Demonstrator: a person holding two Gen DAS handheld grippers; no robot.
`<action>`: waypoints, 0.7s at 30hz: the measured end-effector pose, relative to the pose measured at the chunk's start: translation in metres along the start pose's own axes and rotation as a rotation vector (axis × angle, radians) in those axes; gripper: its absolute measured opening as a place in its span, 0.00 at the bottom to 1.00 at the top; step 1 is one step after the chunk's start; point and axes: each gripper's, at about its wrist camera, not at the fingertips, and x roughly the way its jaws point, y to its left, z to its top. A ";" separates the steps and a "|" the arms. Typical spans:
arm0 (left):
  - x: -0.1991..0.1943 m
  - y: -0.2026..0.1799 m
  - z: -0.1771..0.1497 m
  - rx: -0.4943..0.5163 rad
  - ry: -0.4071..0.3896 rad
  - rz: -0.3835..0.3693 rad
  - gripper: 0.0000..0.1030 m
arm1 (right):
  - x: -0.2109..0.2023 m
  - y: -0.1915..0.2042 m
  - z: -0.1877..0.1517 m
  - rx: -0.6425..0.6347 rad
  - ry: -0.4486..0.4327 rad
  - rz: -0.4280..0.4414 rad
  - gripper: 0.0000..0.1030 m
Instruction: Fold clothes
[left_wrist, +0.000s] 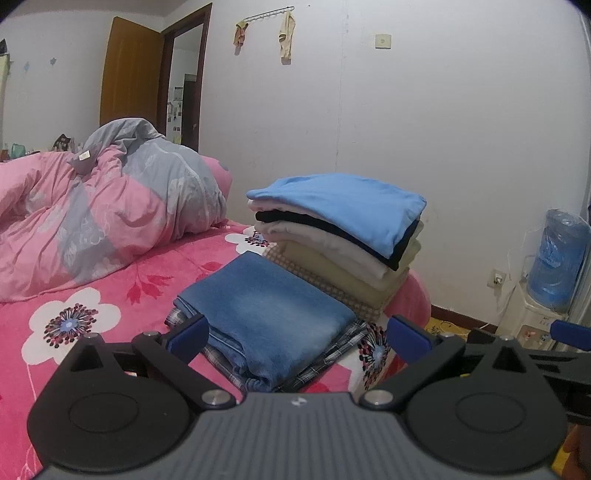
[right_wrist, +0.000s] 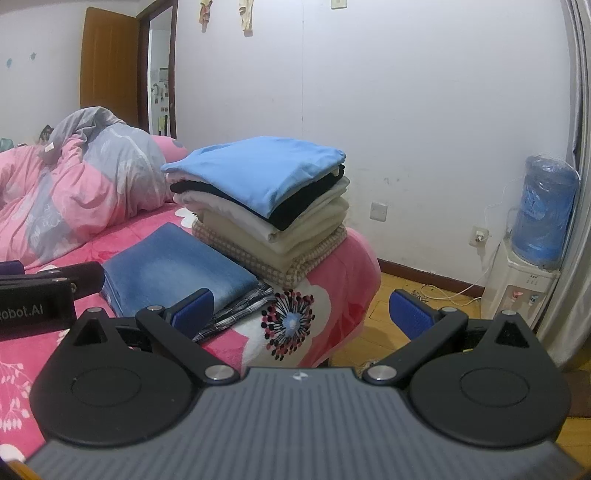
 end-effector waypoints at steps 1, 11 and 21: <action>0.000 0.001 0.000 -0.002 0.001 0.000 1.00 | 0.000 0.000 0.000 -0.001 0.001 -0.001 0.99; 0.003 0.003 -0.003 -0.012 0.011 -0.001 1.00 | 0.004 -0.001 -0.001 -0.009 0.011 -0.020 0.99; 0.005 0.004 -0.003 -0.013 0.012 0.001 1.00 | 0.006 -0.002 0.000 -0.005 0.011 -0.035 0.99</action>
